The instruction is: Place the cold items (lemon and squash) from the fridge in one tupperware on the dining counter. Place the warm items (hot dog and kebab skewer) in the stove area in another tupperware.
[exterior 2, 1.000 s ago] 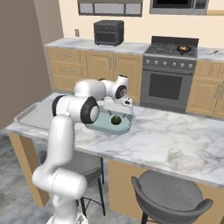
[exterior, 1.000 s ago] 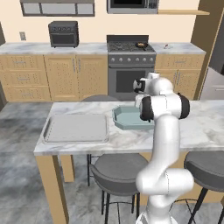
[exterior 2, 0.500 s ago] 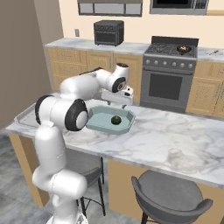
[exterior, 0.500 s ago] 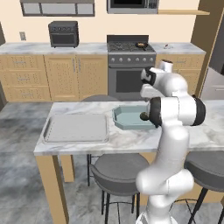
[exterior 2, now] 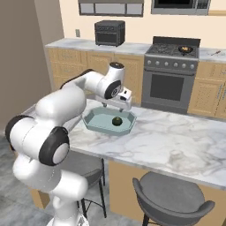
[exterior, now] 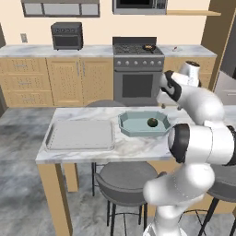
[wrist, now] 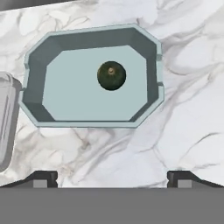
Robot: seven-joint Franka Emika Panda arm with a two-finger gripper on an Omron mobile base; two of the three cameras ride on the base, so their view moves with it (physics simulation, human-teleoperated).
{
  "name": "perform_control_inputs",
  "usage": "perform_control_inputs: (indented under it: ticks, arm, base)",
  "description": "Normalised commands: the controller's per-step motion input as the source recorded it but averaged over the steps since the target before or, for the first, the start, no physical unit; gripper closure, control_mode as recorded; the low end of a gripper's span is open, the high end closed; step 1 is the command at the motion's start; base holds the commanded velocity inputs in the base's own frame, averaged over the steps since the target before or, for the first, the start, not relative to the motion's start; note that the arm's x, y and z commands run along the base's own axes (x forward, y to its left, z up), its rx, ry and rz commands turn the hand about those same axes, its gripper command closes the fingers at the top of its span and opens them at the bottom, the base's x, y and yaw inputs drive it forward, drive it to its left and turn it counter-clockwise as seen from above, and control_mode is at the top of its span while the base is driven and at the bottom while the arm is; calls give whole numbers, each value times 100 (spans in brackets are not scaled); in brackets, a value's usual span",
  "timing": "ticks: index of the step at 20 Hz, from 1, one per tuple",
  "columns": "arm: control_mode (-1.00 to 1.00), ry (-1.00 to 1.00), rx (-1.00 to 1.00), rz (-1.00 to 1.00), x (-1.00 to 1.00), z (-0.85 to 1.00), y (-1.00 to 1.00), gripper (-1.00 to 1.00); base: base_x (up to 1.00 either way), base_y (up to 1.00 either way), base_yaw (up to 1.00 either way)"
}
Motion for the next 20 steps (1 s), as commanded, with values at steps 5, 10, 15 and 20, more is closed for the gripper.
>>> perform_control_inputs:
  ticks: [5, 10, 15, 20]
  arm:
    - [-100, 4, 0, -15, -85, 60, 0, -100]
    - [-100, 1, 0, -13, -90, 29, 0, -100]
    - [-100, 0, 0, -15, -91, 17, 5, -100]
    - [-100, 0, 0, -14, -94, 11, 7, -100]
  base:
    - [0, 0, 0]
    - [0, 0, 0]
    - [0, 0, 0]
    - [0, 0, 0]
